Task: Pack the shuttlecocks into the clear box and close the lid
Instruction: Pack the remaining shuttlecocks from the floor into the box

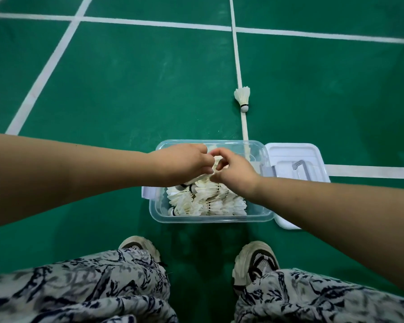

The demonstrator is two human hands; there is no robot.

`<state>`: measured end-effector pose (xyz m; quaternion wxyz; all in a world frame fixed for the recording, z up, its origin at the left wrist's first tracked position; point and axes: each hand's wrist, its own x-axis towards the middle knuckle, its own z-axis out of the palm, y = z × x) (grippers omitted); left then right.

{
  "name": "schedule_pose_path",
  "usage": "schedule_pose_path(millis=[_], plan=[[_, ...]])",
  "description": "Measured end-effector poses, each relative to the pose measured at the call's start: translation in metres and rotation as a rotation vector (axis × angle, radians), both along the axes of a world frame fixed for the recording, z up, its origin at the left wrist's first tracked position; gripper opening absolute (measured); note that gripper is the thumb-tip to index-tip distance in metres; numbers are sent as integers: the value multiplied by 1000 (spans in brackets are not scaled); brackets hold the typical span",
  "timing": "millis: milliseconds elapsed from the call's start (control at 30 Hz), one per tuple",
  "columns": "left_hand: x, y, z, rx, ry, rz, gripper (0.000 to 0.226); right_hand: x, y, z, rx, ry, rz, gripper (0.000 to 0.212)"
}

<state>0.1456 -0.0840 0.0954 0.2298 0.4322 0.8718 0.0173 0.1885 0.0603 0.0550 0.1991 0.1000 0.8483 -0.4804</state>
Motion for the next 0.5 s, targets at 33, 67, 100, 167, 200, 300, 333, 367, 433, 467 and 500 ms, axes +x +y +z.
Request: schedule_pose_path(millis=[33,67,100,167,200,300,333,367,433,467,500], plan=[[2,3,0,0,-21,1,29,3,0,0,14,12,3,44],[3,4,0,-1,-40,0,28,6,0,0,31,26,12,43],[4,6,-1,0,-53,-4,27,8,1,-1,54,38,34,35],[5,8,-3,5,-75,-6,28,12,2,-2,126,46,104,20],[6,8,-4,15,-89,0,29,13,4,-3,160,48,133,16],[6,6,-10,65,-172,37,27,16,5,-7,211,56,167,10],[6,6,-12,72,-191,40,26,17,6,-8,226,57,176,8],[6,6,-14,65,-191,36,26,17,7,-9,246,64,190,6],[5,6,-17,62,-184,32,27,17,8,-11,268,75,217,9],[5,6,-18,81,-190,38,26,17,9,-13,265,72,219,9],[4,6,-20,106,-196,45,25,17,10,-14,258,66,215,8]])
